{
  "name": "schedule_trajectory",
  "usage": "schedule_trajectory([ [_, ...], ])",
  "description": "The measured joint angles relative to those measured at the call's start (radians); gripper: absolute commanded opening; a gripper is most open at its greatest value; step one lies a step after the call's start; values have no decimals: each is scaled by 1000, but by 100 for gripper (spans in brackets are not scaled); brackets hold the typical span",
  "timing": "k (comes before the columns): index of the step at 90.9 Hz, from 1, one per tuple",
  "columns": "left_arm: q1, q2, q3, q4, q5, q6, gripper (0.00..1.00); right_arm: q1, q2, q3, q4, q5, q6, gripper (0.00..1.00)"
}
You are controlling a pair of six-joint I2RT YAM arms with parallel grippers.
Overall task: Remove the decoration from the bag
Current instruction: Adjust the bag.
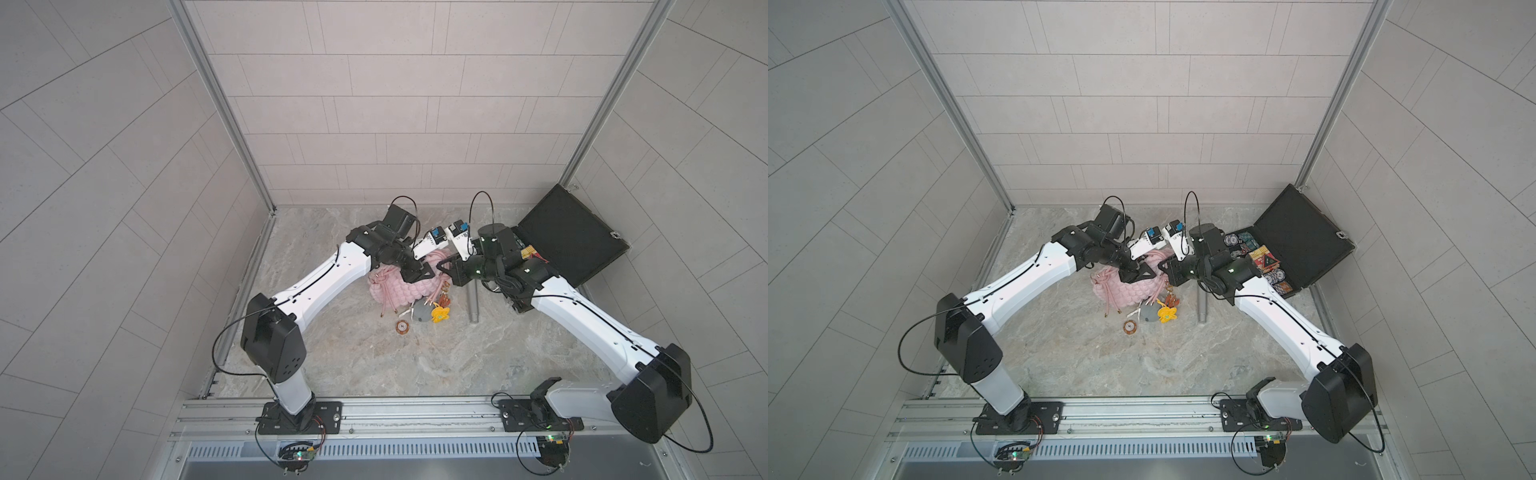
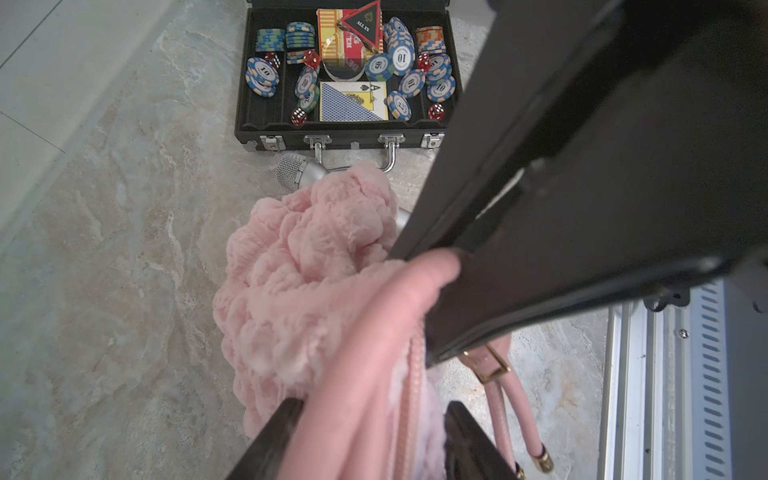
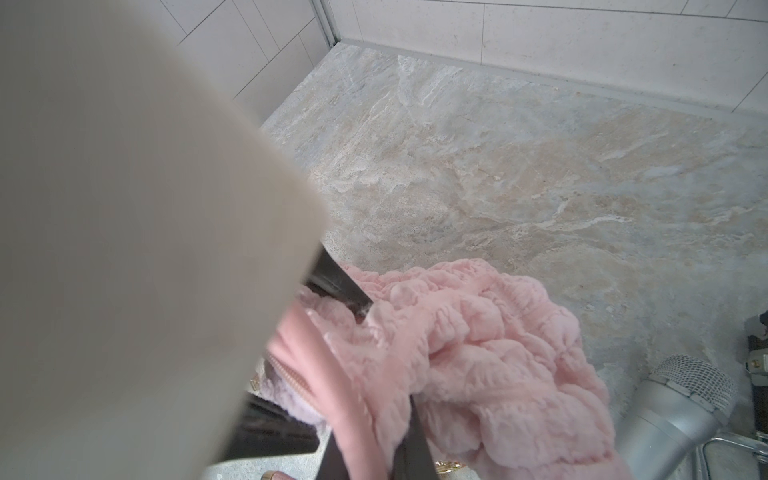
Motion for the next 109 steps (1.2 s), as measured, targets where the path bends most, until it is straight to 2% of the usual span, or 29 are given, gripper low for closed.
schedule_trajectory([
  [23, 18, -26, 2, 13, 31, -13, 63, -1, -2, 0, -14, -6, -19, 0],
  [40, 23, -40, 1, 29, 33, -13, 59, -6, -8, 0, -23, -8, -23, 0],
  [65, 24, -39, -1, 55, 84, -17, 42, -9, -13, 0, -26, -30, -23, 0],
  [84, 23, -21, -1, 20, 98, 2, 36, -9, -13, 0, -27, -41, -23, 0],
  [109, 16, -8, 11, -16, 97, 16, 10, -10, -13, 0, -27, -55, -26, 0],
])
